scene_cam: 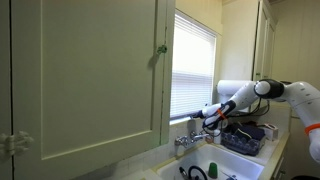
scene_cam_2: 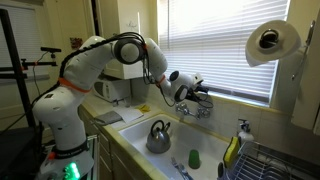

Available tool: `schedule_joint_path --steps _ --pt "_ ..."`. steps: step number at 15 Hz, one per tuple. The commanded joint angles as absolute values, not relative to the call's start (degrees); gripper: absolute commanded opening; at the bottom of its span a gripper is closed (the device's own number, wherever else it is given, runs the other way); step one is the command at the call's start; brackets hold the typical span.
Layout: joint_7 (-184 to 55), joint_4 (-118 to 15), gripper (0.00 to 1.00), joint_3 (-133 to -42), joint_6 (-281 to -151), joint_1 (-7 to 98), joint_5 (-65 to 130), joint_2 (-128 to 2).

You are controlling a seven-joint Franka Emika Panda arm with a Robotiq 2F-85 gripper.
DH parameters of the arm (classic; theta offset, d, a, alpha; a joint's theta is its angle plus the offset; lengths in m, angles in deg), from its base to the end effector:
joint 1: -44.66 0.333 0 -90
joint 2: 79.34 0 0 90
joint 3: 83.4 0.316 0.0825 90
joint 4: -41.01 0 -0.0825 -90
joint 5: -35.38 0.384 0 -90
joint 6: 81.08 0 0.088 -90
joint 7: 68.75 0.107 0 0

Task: Open the blinds half way

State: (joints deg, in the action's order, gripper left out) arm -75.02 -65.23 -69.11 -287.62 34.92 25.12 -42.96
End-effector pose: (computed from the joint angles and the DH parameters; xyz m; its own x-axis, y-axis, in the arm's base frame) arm 0.6848 0.0457 0.3278 0.3926 0.1471 0.9079 0.2159 -0.9743 0.0645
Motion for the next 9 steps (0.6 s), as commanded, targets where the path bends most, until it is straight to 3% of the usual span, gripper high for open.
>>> schedule_joint_path --steps 1,9 --pt "-75.97 -61.71 0.0 -69.42 -291.07 35.3 24.55 -39.1" --pt "-75.87 -59.8 0.0 -68.1 -292.64 34.7 23.95 -40.36"
